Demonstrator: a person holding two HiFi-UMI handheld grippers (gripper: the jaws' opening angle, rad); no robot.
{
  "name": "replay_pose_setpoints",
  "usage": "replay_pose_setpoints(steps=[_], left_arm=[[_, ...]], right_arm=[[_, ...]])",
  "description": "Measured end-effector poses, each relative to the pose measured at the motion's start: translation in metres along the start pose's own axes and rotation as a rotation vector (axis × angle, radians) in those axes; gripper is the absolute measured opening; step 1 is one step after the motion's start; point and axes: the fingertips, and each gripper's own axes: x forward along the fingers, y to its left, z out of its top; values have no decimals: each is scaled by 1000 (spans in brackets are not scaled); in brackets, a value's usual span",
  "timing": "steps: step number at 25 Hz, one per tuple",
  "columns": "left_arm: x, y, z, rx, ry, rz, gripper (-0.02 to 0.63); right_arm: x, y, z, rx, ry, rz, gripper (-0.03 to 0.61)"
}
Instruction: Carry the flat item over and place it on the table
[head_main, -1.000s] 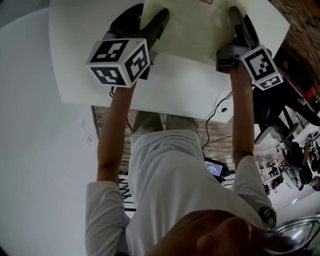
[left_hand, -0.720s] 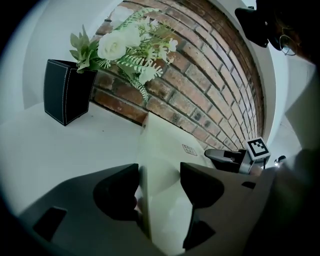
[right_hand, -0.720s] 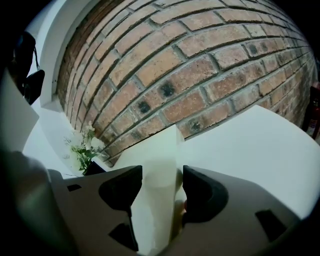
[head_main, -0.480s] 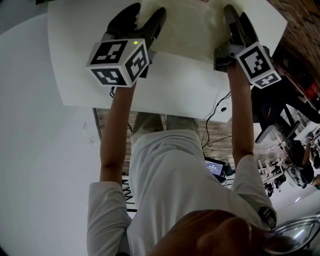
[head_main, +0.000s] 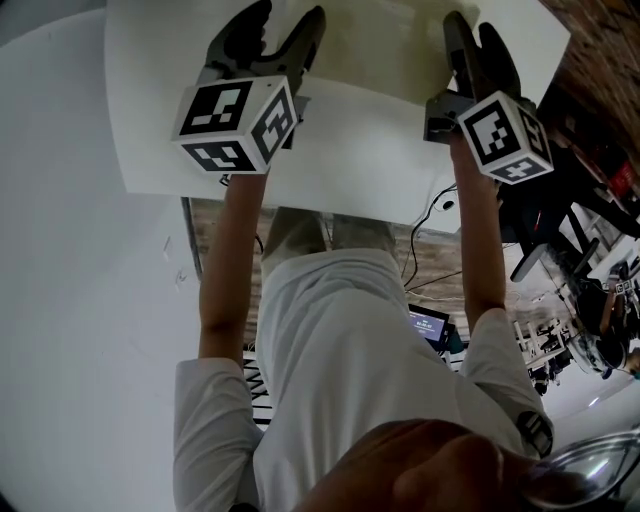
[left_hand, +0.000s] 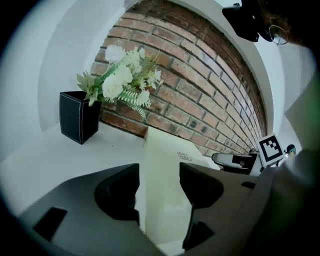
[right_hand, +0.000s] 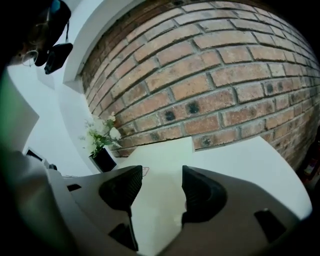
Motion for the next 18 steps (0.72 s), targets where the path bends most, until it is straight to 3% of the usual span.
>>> replay_pose_setpoints(steps=[6,13,18], left_arm=[[-33,-29,9,22,-45,7,207],[-76,-80,19,54,-72,-17,95],[-105,-117,21,98,-75,-33,60]], right_arm=[[-38,34,5,-112,-6,66,270],[-95,62,12,-170,-21,138,180],[-139,71,17,-181,-33,155,129]])
